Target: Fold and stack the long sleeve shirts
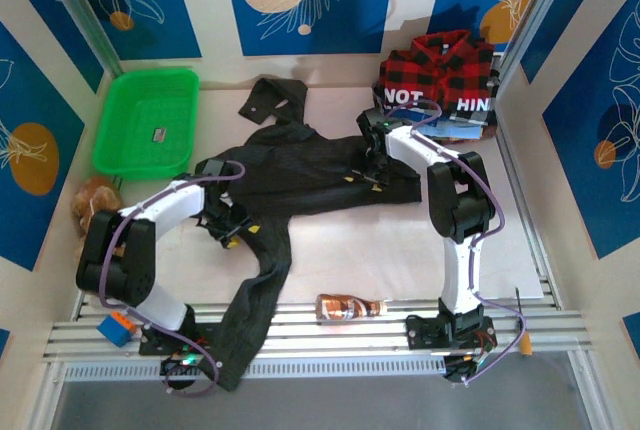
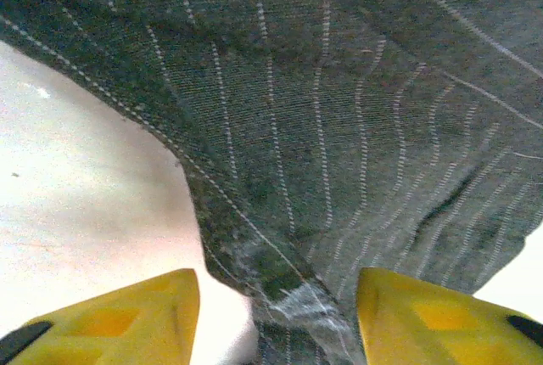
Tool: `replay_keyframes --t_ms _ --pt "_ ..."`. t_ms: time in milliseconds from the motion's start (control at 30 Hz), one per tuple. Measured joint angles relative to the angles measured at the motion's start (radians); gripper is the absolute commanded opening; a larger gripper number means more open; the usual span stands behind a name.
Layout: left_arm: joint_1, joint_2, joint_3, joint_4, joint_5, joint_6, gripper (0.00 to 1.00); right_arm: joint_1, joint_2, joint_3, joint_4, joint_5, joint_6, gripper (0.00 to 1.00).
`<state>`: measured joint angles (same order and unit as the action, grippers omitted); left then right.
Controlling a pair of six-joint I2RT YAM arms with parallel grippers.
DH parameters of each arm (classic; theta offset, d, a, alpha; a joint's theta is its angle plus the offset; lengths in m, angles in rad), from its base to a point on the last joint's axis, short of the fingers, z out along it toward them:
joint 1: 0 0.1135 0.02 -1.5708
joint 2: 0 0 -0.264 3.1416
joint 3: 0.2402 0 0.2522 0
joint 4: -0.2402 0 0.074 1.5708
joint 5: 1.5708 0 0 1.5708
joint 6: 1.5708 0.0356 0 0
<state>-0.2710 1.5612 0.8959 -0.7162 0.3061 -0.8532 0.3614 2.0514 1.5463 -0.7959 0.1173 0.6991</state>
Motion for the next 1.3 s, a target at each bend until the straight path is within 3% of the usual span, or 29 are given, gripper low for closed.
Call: replay_keyframes --t_ms 167,300,567,900,1100,1300 --pt "-0.002 -0.002 -0.006 -0.002 -0.014 0.009 0.18 -0.019 0.0 -0.022 -0.002 0.015 -0.006 0.67" --pt "-0.002 -0.03 -0.037 -0.007 -0.037 0.026 0.07 -0.041 0.0 -0.024 -0.005 0.031 -0.007 0.67" --pt "0.009 -0.157 -0.117 -0.016 -0.074 0.077 0.04 -0.115 -0.048 -0.098 -0.012 0.041 -0.006 0.67" --pt "0.013 -0.319 -0.193 0.016 -0.06 0.131 0.04 -0.315 -0.33 -0.254 -0.047 0.025 -0.026 0.67" --pt "0.013 -0.37 -0.224 0.025 -0.043 0.149 0.02 -0.326 -0.417 -0.457 -0.061 -0.019 -0.013 0.66" --pt "0.014 -0.38 -0.245 0.025 -0.04 0.154 0.01 -0.334 -0.376 -0.498 -0.007 -0.058 0.013 0.63"
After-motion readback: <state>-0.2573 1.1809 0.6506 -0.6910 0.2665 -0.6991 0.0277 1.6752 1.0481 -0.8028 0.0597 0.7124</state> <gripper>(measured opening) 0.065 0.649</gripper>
